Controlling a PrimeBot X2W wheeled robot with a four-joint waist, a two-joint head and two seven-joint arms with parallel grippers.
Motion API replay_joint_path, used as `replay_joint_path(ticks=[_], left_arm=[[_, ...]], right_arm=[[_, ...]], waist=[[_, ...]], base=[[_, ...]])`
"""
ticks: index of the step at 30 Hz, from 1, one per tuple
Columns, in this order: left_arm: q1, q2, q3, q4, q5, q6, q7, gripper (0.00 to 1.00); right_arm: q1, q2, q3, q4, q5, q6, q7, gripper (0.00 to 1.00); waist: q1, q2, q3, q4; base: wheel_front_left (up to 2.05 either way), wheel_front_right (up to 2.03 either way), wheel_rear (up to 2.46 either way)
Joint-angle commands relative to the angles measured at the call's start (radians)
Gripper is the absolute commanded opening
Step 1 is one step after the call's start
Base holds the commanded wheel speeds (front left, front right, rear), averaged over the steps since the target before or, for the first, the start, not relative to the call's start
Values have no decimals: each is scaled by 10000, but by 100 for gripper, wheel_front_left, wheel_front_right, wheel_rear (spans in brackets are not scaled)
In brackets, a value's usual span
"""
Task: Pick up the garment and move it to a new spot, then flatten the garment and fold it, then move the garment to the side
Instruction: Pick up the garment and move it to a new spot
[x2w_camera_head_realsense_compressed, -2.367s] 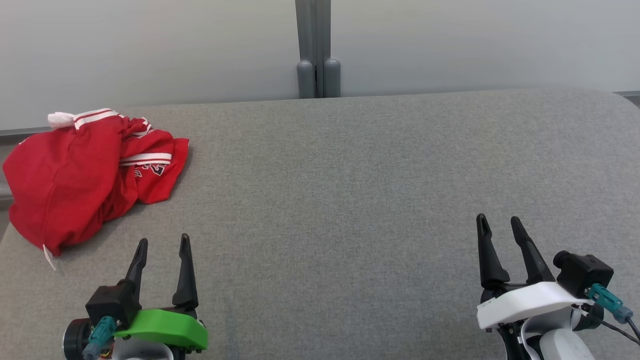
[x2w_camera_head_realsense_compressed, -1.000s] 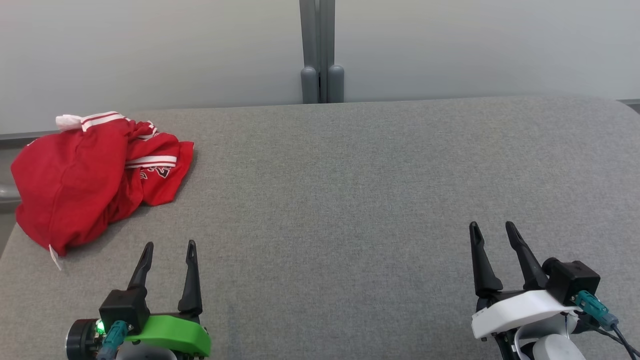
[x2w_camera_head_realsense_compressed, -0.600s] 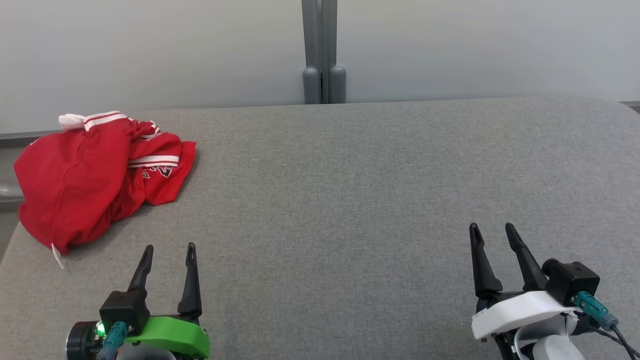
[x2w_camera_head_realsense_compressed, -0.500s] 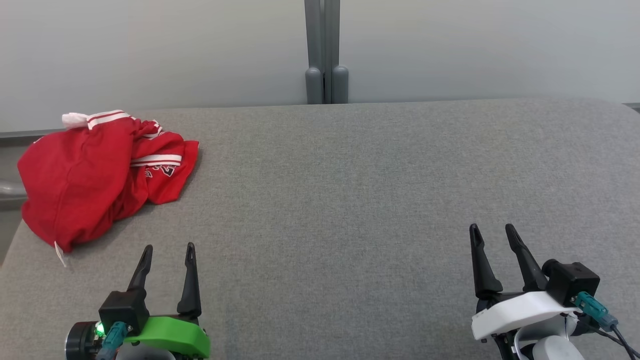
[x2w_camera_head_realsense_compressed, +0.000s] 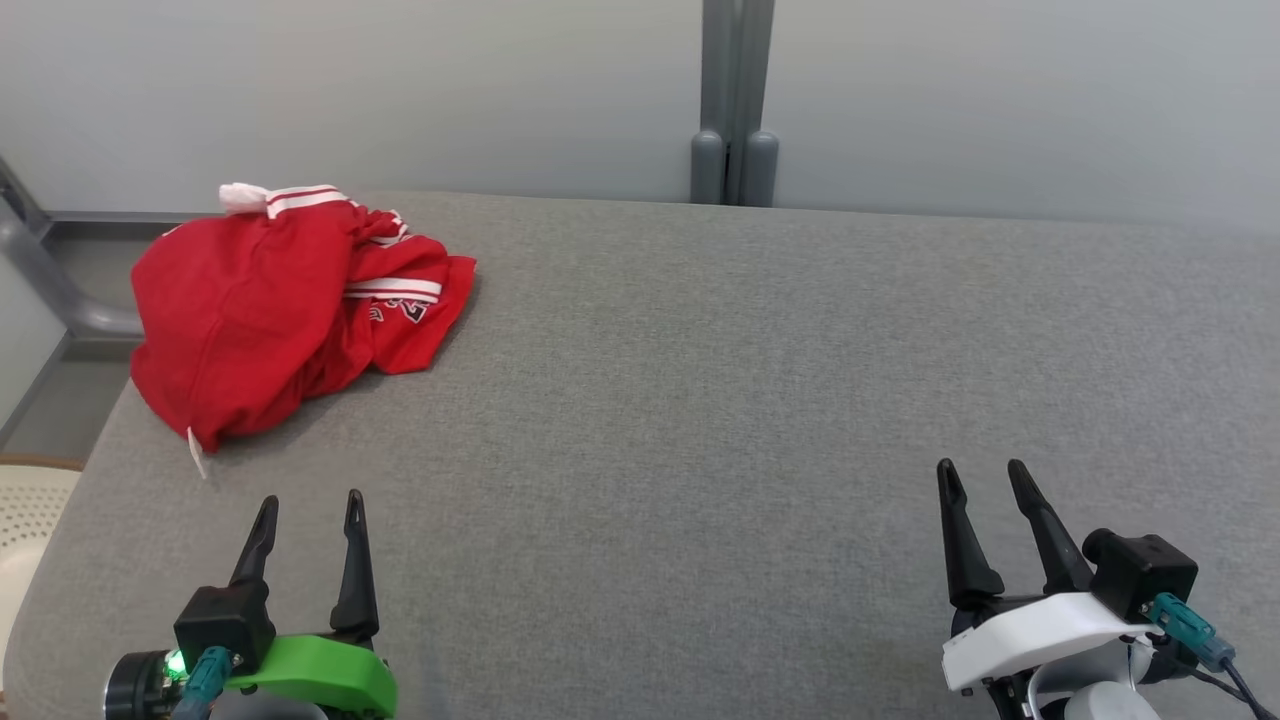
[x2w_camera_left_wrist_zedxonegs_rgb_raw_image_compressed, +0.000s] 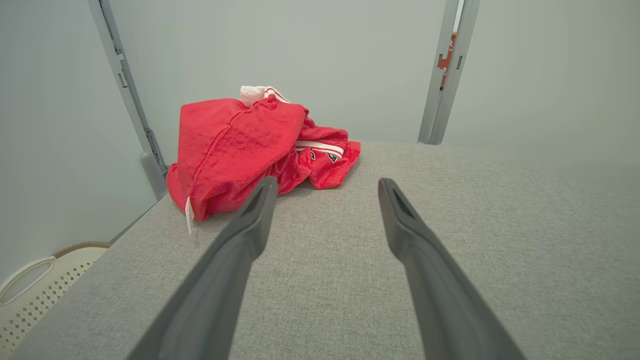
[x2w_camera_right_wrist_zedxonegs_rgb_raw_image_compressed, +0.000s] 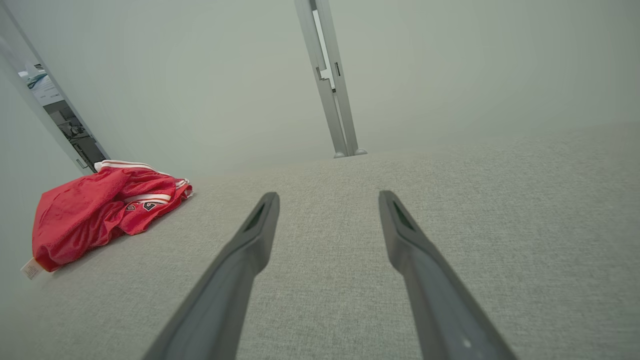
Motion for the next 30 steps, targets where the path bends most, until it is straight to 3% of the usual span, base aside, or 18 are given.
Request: replay_joint_path(ticks=[1,19,30], left_arm=[[44,91,76,29,4,73,-7,100],[46,232,313,151,-23,171,-5,100],[273,339,469,110,-65,280,-5,100]], right_arm=[[115,-42,12,5,39,4,-31,100],[66,-42,95,145,160,4,-31,100],[130,-42,267,237,287,4,-31,100]], waist=[[0,0,13,473],[0,0,-13,2728],[0,0,-146,3552]], base=[[0,0,0],[0,0,0],[0,0,0]])
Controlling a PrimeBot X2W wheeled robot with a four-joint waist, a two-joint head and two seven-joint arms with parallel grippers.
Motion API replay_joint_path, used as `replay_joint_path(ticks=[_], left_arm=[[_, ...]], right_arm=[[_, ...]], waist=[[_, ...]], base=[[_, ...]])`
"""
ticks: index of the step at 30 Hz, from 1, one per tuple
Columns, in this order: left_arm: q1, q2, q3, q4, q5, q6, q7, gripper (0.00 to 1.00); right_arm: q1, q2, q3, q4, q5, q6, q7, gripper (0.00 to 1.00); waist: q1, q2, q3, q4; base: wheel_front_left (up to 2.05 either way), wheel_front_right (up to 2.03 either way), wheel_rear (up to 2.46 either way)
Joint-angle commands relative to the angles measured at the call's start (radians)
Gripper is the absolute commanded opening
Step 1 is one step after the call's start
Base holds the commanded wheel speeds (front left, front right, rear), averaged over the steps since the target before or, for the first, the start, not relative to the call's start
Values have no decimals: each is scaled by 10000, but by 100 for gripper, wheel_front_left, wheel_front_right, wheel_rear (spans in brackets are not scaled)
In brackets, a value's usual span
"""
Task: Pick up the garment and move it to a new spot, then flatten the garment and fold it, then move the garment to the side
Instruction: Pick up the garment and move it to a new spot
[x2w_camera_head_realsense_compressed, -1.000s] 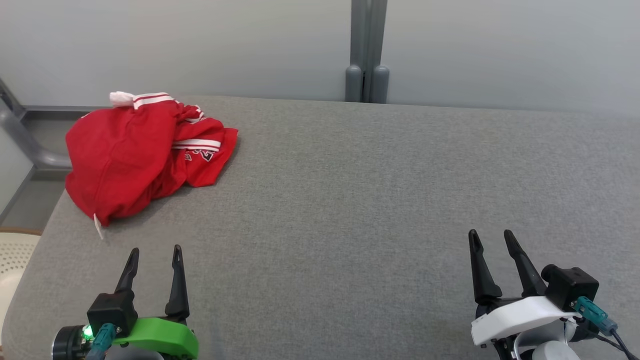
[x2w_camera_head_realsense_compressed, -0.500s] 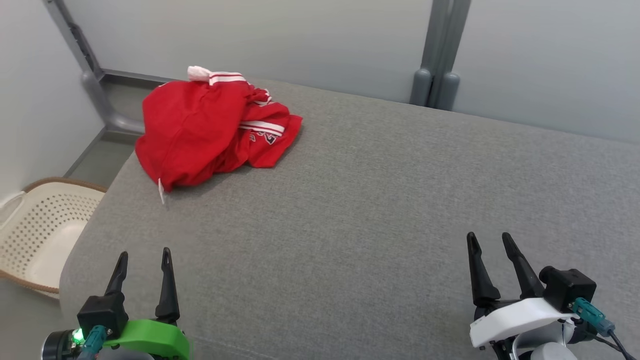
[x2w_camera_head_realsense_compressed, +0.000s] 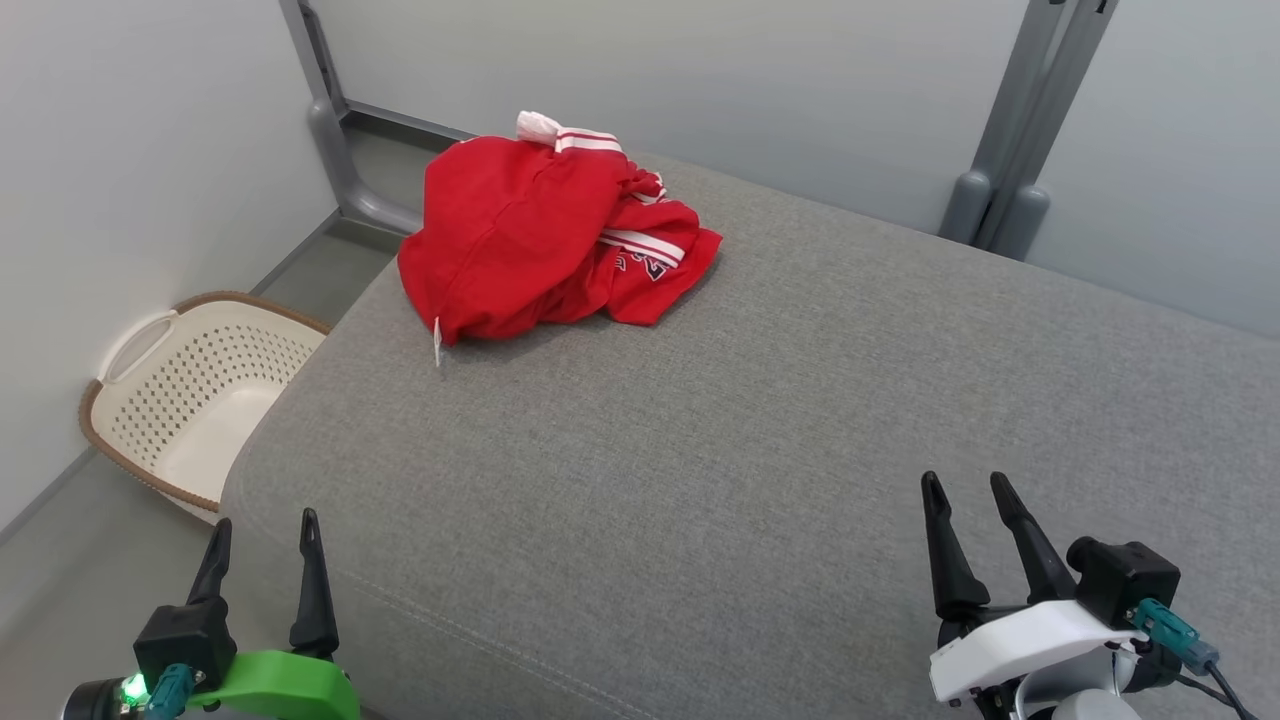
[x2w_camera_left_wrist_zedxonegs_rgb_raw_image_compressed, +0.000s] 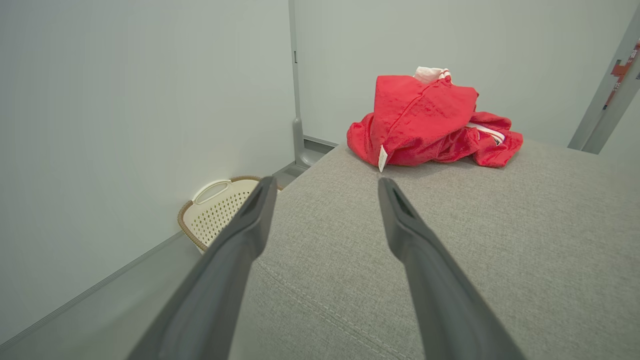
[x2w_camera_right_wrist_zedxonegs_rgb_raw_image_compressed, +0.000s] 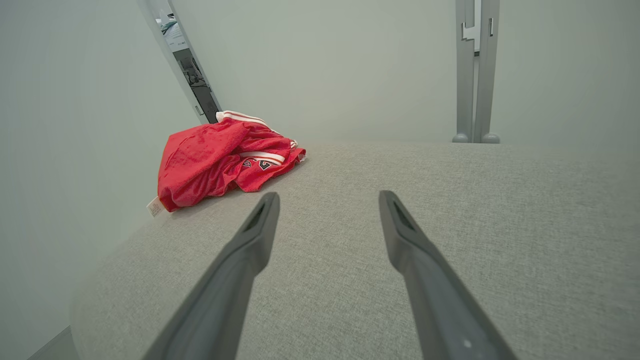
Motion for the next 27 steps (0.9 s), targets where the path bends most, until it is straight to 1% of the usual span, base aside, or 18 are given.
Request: replay_joint_path(ticks=[1,12,20,24,27], left_arm=[[112,61,39,-58,-62,83,-3,100],[219,14,143,-151,-170,185,-3,100],[-46,48,179,9,-215,149,-3,100],[-466,128,259,80,-292,90,-3,100],[-916,126,355,18,-410,136,-3,100]], right_arm=[[49,-43,53,37,20,3,-31,100],[-180,-44,218,186,22,3,-33,100],[-35,-44,69,150,-15,3,-31,100],[-51,-47,-7,92,-197,3,-31,100],[-186,-45,-93,29,-378,3,-31,100]], waist=[[0,0,-39,167],[0,0,23,203],[0,0,-13,137],[0,0,219,-95],[0,0,530,-346]], base=[[0,0,0],[0,0,0],[0,0,0],[0,0,0],[0,0,0]])
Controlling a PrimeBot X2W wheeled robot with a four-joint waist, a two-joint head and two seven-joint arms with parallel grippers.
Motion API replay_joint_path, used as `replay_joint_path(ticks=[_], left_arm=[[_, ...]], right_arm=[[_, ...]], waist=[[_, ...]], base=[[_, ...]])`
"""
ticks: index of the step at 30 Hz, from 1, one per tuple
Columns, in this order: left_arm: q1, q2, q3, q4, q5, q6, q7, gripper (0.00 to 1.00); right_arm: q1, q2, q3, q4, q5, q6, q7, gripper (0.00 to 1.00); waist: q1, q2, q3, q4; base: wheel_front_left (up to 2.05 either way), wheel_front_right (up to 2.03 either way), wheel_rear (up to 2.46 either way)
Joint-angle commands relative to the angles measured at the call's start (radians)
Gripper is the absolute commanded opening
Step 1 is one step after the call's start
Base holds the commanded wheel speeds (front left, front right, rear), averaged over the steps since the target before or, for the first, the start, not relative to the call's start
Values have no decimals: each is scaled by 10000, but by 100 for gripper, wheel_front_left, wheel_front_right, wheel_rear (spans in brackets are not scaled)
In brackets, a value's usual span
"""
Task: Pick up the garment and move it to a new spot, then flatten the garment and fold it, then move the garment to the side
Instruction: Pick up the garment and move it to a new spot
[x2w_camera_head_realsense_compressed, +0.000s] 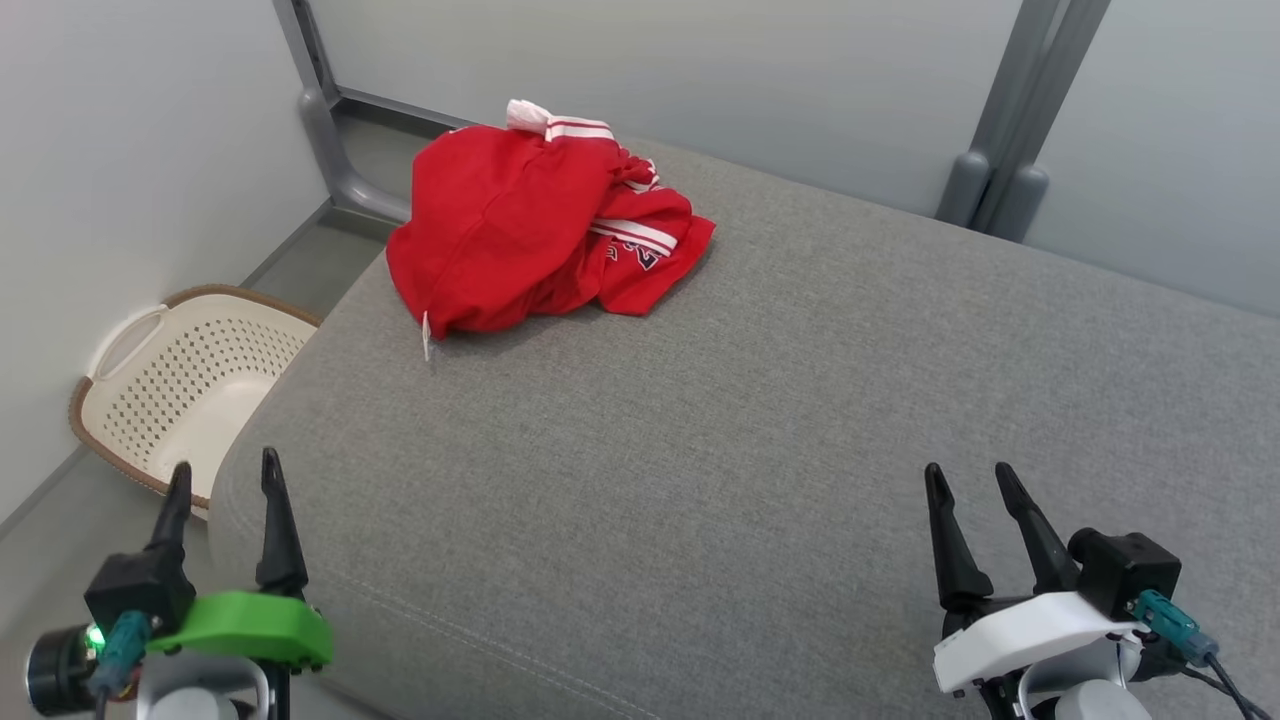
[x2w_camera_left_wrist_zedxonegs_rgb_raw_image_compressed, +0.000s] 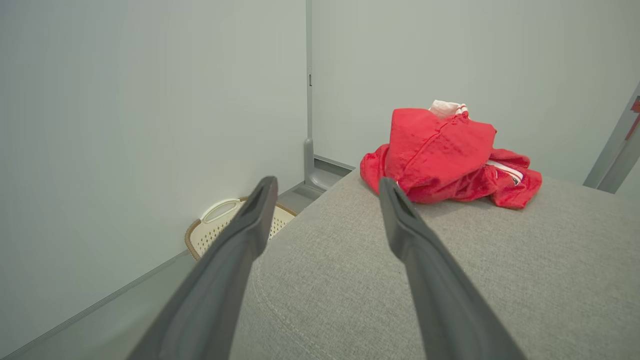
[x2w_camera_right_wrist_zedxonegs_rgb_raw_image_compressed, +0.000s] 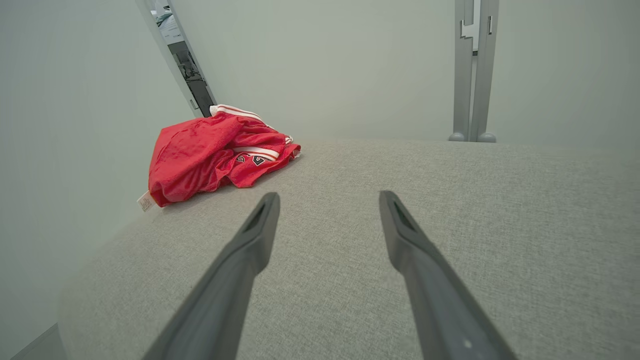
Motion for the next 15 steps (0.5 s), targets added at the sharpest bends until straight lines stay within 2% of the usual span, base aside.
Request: replay_joint_path(ticks=[1,6,15], left_arm=[[-450,117,87,5,-85,5,-3,100],[-1709,299,293,180,-356,-116,-3,100],[-4230,1191,660,633,-682,-263,155,100]], right_arm=[[-142,-52,-72,-48,-136,1,-33,100],[-474,-121,-257,-169,-534,1,-33,100],[-1110,-769,-866,-777,-947,1,52,100]], waist=[[0,0,452,-397],[0,0,1270,-1124],[0,0,2994,-2787]], base=[[0,0,0],[0,0,0],[0,0,0]])
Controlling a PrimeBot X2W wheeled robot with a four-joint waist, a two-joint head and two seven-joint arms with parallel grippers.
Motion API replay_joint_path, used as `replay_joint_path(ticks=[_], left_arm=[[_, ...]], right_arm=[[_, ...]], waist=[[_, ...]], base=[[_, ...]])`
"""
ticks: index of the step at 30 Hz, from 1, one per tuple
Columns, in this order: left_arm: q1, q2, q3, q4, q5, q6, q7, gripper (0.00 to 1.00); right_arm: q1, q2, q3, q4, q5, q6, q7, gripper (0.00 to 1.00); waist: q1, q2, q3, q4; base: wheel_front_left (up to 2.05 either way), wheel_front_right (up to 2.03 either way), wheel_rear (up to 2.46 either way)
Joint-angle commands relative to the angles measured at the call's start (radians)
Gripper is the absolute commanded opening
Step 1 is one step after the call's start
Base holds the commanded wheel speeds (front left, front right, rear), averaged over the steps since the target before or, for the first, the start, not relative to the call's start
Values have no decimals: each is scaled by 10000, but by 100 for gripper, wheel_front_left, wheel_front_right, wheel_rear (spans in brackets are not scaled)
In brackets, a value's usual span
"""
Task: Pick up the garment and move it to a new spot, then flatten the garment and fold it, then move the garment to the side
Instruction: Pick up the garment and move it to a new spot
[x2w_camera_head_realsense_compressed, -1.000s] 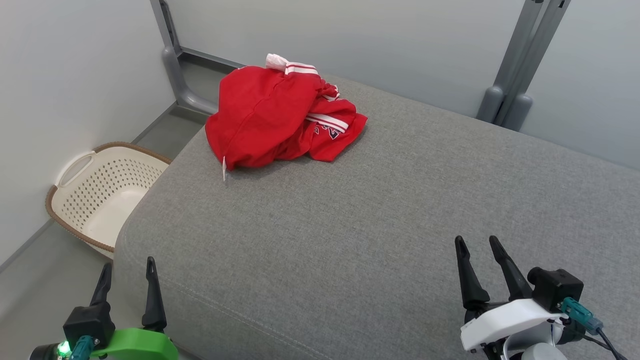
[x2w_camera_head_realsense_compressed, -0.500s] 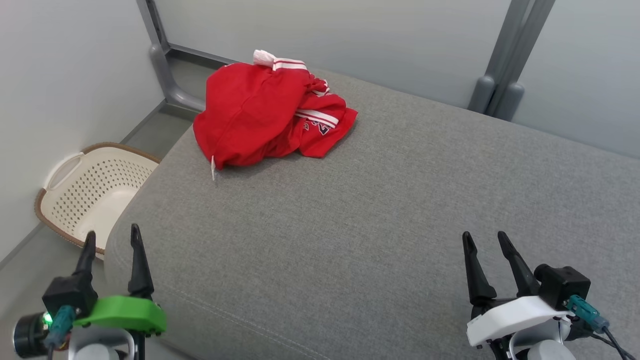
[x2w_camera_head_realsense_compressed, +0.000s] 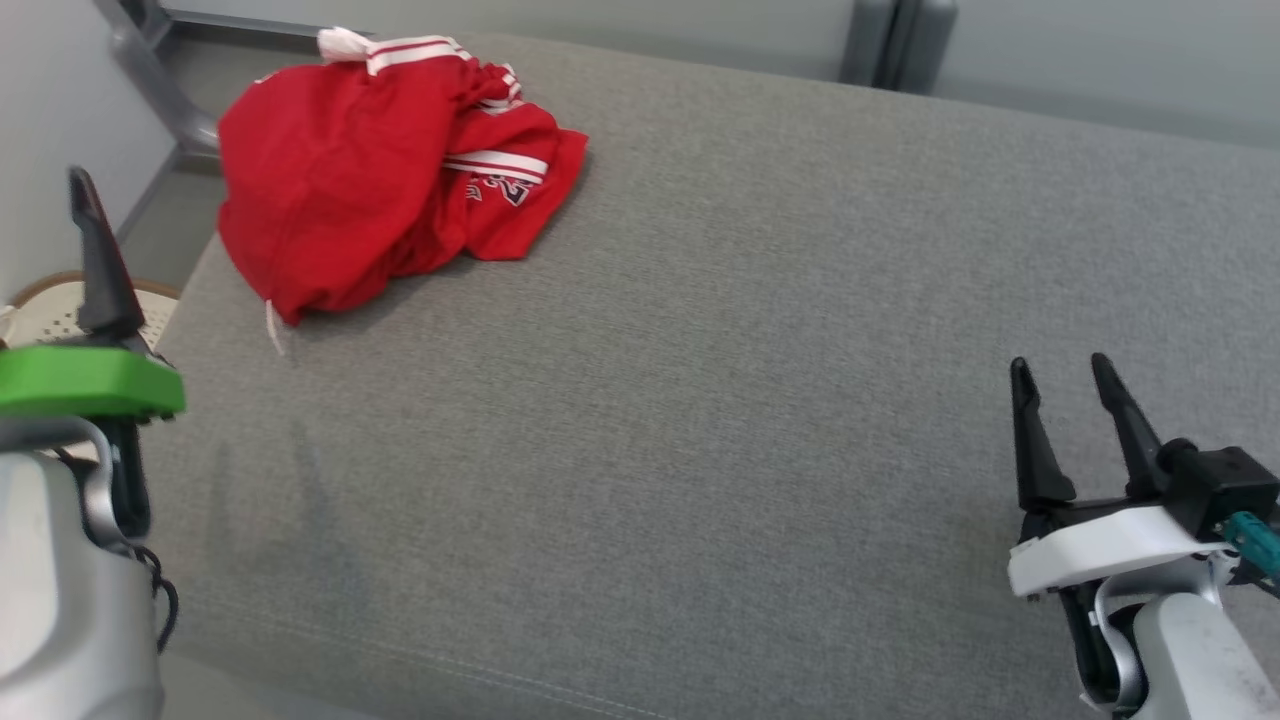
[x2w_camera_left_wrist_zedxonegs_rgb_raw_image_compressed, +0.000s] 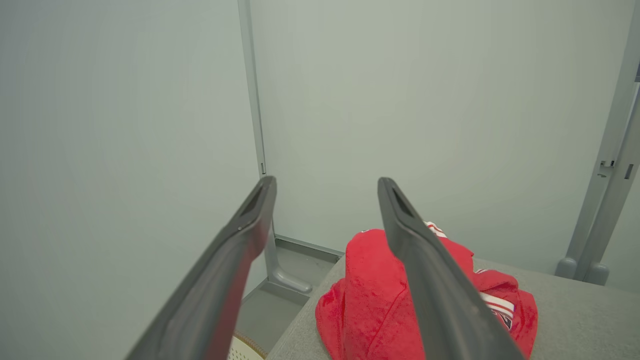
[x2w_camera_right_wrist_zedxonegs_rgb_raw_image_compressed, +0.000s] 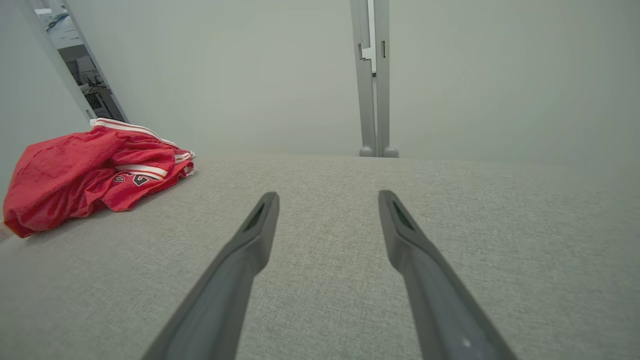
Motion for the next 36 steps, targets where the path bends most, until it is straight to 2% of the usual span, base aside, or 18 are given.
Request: replay_joint_path(ticks=[1,9,17,25,34,36], left_arm=[[-545,207,81,99,-120,-73,82,100],[-2233,1232,322,779,-482,-255,671,100],[-3073,2017,360,2184,-840,-435,1585,100],[-3275,2271,34,4075,-1355,-619,2495,100],[-3413,2228,-474,5586,-1723,-676,2700,100],[-3508,2290,-564,5866,-1820,-677,2638,0]], right_arm=[[-168,-114,-174,-174,-118,1,24,100],[-204,-452,-1200,-894,-240,1,78,100],[-213,-532,-1746,-1366,-220,1,104,100],[-260,-462,-1686,-1492,-264,1,126,100],[-308,-513,-1579,-1452,-261,1,184,100],[-291,-480,-1546,-1459,-297,1,202,100]], waist=[[0,0,1418,-1407],[0,0,2452,-2400],[0,0,2967,-2807],[0,0,3140,-2872],[0,0,3141,-2901],[0,0,3086,-2918]], base=[[0,0,0],[0,0,0],[0,0,0],[0,0,0],[0,0,0],[0,0,0]])
